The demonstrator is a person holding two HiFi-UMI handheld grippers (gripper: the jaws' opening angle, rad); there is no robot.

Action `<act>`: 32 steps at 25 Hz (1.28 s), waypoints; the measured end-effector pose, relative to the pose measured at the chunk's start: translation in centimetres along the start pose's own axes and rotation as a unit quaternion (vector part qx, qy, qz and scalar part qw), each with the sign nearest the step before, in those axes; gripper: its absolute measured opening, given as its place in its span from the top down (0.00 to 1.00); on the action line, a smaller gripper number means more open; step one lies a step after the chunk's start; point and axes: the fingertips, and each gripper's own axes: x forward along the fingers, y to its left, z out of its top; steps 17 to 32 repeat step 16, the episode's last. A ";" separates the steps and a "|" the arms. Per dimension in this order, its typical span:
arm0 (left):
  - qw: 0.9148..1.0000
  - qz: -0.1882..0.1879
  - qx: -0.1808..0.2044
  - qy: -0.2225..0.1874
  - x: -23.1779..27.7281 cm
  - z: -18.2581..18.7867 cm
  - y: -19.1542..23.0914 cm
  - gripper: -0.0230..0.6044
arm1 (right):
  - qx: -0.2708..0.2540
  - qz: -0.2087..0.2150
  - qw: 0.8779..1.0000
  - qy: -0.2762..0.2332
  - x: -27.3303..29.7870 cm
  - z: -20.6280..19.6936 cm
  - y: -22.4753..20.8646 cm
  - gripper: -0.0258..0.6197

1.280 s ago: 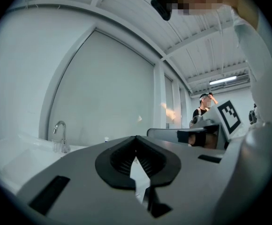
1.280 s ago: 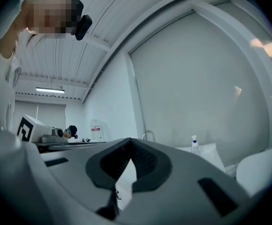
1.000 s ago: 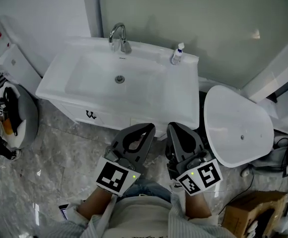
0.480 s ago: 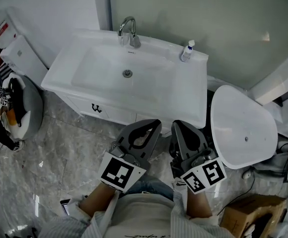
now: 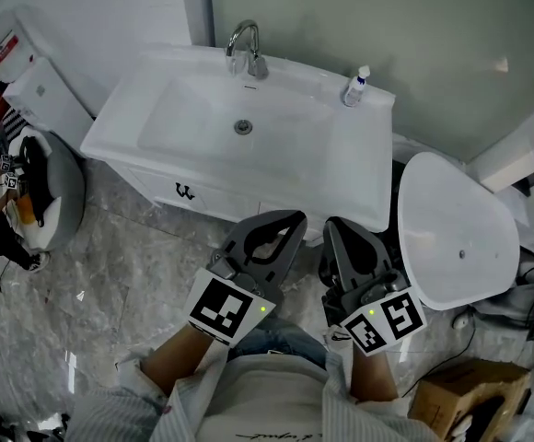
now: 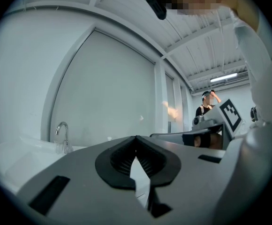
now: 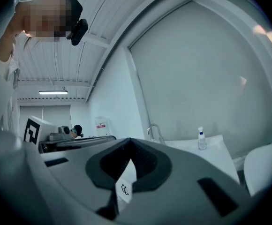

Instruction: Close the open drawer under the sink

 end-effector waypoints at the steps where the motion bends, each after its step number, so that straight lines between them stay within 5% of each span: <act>1: 1.000 -0.002 0.002 0.001 0.1 0.0 0.0 0.94 | 0.000 0.001 1.000 0.000 0.0 -0.1 0.0 0.95; 7: 1.000 -0.020 -0.012 -0.004 0.5 0.4 0.3 0.94 | 0.002 0.008 1.000 0.003 -0.1 -0.1 0.1 0.95; 16: 0.998 -0.061 0.018 -0.007 1.0 0.0 -0.2 0.94 | -0.005 0.005 1.000 0.003 -0.3 0.0 -0.1 0.95; 32: 0.998 -0.061 0.018 -0.007 1.0 0.0 -0.2 0.94 | -0.005 0.005 1.000 0.003 -0.3 0.0 -0.1 0.95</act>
